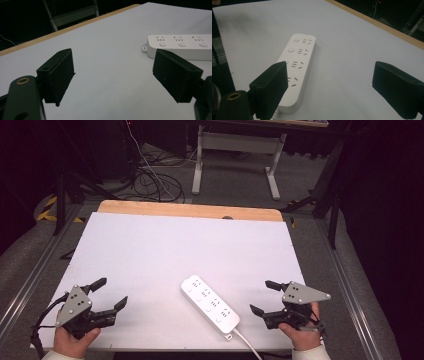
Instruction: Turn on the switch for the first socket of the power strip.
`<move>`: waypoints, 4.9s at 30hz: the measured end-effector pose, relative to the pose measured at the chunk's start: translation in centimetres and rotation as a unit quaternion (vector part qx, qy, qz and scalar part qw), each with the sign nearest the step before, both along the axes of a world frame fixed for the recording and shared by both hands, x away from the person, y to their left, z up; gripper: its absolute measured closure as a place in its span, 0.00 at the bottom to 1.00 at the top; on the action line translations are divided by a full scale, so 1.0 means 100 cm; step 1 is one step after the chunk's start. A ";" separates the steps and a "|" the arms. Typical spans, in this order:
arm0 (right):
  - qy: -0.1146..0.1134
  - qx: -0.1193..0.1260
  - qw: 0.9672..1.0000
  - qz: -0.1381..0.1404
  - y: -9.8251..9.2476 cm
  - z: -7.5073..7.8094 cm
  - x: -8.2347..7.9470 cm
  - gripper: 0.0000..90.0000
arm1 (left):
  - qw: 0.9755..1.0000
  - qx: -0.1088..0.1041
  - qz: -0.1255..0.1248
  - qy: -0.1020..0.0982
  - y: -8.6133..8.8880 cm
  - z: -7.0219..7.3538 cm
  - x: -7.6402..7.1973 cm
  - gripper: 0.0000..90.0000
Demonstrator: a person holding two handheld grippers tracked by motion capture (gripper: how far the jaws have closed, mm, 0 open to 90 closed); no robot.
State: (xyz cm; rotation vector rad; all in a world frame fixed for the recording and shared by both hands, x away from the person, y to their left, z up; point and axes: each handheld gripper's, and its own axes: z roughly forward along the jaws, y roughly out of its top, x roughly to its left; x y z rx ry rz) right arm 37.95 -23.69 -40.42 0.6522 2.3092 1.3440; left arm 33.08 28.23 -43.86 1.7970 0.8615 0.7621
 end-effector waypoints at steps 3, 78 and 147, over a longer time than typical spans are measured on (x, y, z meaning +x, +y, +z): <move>0.003 -0.001 1.000 0.009 0.008 0.003 0.002 0.15 | 1.000 -0.004 -0.003 -0.005 0.001 0.001 0.000 0.20; 0.076 -0.157 0.975 0.141 0.111 -0.001 0.012 1.00 | 1.000 0.003 -0.011 0.019 -0.002 -0.002 0.001 0.18; 0.168 -0.259 0.942 0.134 0.128 -0.032 0.020 1.00 | 1.000 0.006 -0.006 0.023 -0.003 -0.003 0.002 0.17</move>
